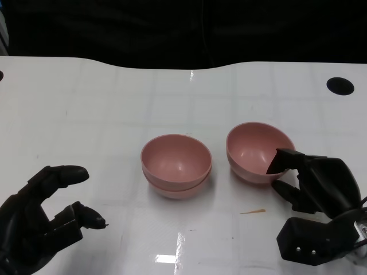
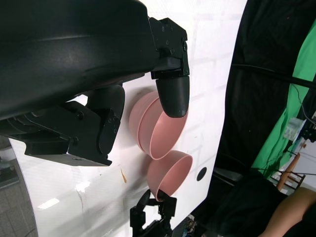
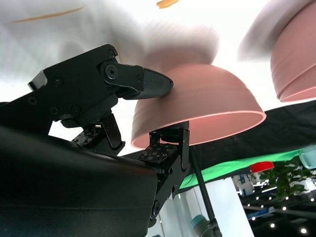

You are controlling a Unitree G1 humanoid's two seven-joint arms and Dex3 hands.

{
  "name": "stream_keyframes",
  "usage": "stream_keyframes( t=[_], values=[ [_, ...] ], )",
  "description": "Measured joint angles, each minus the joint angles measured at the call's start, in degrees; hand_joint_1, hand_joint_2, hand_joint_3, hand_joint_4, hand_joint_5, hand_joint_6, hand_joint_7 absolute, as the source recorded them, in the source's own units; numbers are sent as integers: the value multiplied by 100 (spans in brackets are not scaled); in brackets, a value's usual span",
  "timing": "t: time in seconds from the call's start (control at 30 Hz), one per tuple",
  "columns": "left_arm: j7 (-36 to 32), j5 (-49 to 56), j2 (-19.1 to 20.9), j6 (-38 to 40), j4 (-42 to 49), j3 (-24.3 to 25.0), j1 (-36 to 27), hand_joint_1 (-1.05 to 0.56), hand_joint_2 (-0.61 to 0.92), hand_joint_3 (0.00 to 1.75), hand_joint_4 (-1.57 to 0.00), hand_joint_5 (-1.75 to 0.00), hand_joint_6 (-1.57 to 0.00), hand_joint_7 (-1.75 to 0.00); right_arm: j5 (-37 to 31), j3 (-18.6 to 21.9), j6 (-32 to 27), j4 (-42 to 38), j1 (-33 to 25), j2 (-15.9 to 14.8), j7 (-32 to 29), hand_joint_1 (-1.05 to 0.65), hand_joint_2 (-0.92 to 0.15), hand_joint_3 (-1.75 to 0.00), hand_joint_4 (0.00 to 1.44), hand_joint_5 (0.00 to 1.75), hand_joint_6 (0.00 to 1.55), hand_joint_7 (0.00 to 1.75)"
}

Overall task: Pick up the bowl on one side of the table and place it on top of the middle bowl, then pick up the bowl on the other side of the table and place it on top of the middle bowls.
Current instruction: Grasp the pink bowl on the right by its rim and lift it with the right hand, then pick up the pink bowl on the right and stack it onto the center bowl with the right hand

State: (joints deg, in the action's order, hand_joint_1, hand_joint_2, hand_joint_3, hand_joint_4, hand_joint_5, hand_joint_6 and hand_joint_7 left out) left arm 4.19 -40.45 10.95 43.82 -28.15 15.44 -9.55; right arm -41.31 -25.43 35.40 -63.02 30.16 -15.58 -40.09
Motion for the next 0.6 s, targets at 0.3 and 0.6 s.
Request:
stream_keyframes(
  t=[0.3, 0.6],
  values=[
    [0, 1, 1, 0, 0, 0, 1, 29, 92, 148, -41, -175, -3, -175, -61, -2, 1, 105, 1, -111, -226, -20, -77, -70, 82, 175, 63, 171],
    [-4, 7, -3, 1, 1, -2, 19, 28, 92, 147, -39, -175, -1, -175, -167, -11, 3, 333, 7, -313, -245, -21, -81, -61, 80, 175, 60, 172]
  ],
)
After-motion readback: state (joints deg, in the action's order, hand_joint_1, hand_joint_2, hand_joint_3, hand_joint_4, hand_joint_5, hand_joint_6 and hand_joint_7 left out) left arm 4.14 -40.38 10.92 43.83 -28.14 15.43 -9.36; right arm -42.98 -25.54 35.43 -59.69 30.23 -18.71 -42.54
